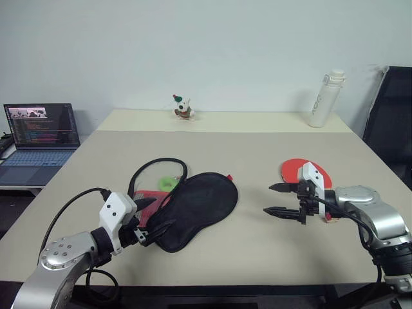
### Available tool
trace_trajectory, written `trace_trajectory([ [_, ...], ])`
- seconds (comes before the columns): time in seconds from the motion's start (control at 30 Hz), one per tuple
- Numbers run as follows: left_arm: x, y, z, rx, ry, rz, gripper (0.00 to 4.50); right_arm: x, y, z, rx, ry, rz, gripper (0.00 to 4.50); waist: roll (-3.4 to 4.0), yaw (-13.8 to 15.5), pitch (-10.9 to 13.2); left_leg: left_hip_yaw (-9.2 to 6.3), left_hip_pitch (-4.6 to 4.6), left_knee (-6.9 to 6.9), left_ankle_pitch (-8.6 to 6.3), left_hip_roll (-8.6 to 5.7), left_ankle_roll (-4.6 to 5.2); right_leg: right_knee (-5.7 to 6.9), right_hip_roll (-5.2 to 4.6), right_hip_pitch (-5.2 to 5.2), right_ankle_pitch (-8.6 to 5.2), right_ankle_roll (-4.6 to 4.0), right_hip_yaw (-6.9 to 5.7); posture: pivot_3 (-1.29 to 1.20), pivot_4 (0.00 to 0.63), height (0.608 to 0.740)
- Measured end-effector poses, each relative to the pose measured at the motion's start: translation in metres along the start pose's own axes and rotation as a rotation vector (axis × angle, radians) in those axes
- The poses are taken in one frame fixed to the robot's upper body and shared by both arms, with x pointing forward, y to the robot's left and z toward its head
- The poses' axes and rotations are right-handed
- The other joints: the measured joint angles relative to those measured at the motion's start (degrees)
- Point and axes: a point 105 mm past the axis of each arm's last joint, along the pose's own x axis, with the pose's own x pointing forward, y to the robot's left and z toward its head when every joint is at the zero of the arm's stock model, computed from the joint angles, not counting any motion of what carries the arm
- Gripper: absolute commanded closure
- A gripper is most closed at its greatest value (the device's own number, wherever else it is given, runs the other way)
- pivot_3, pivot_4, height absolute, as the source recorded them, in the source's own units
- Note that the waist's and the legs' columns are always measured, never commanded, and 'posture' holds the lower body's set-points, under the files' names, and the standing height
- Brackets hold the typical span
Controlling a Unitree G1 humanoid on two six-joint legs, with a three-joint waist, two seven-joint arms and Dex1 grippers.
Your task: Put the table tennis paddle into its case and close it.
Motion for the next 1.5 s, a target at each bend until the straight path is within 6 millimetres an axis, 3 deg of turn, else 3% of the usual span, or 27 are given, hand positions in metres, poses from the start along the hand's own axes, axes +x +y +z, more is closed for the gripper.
trace_trajectory([
  [0.27, 0.003, 0.005, 0.0, -0.037, -0.008, 0.003, 0.05, -0.004, -0.002, -0.003, 0.009, 0.018, -0.04, 0.0, -0.01, 0.0, 0.0, 0.0, 0.01, 0.01, 0.0, 0.0, 0.0, 0.01, 0.0, 0.01, 0.0, 0.0, 0.0, 0.0, 0.15, 0.74],
  [0.37, 0.003, 0.003, 0.0, -0.053, -0.006, -0.018, 0.05, -0.005, 0.001, 0.006, 0.009, -0.008, -0.034, 0.0, -0.01, 0.0, 0.0, 0.0, 0.01, 0.0, 0.0, 0.01, 0.0, 0.01, 0.0, 0.01, 0.0, 0.0, 0.0, 0.0, 0.15, 0.74],
  [0.57, -0.014, 0.007, -0.005, -0.079, 0.056, -0.042, 0.05, 0.0, 0.009, 0.01, 0.04, -0.017, 0.005, 0.0, -0.02, -0.1, 0.0, 0.0, 0.01, 0.0, 0.0, 0.03, 0.0, 0.01, 0.01, 0.0, 0.0, 0.0, 0.0, 0.0, 0.15, 0.74],
  [0.7, -0.029, 0.011, -0.001, -0.054, 0.098, -0.083, 0.05, 0.018, 0.019, 0.015, 0.063, -0.037, 0.038, 0.0, -0.03, -0.1, 0.0, 0.0, 0.01, -0.01, 0.0, 0.1, -0.02, 0.04, 0.05, -0.03, 0.0, 0.0, -0.03, 0.0, 0.15, 0.74],
  [0.87, -0.031, 0.024, 0.01, -0.047, 0.075, -0.085, 0.05, 0.03, 0.021, 0.007, 0.138, 0.004, 0.012, 0.0, -0.06, 0.2, 0.0, 0.0, 0.0, 0.0, 0.0, 0.05, -0.01, 0.03, 0.0, -0.03, 0.0, 0.0, -0.04, 0.0, 0.15, 0.74],
  [1.03, -0.032, 0.031, 0.028, -0.06, 0.01, -0.09, 0.05, 0.054, 0.026, -0.007, 0.203, 0.065, -0.04, 0.0, -0.1, -0.2, 0.1, 0.06, -0.04, -0.03, 0.0, 0.09, -0.02, 0.04, 0.04, -0.12, 0.0, 0.0, 0.02, 0.0, 0.15, 0.74],
  [1.37, -0.041, 0.019, 0.024, -0.118, 0.07, -0.186, 0.05, 0.099, 0.033, -0.032, 0.337, 0.187, -0.125, 0.0, -0.17, -0.2, 0.1, 0.12, -0.06, -0.05, 0.0, 0.12, -0.03, 0.07, 0.05, -0.2, 0.0, -0.01, 0.03, 0.0, 0.15, 0.74],
  [1.5, -0.044, 0.022, 0.025, -0.109, 0.081, -0.174, 0.05, 0.12, 0.03, -0.026, 0.307, 0.189, -0.13, 0.0, -0.36, -0.8, -0.1, 0.15, 0.11, -0.05, 0.01, 0.28, -0.04, 0.14, 0.16, -0.13, 0.09, -0.15, 0.03, 0.0, 0.15, 0.74],
])
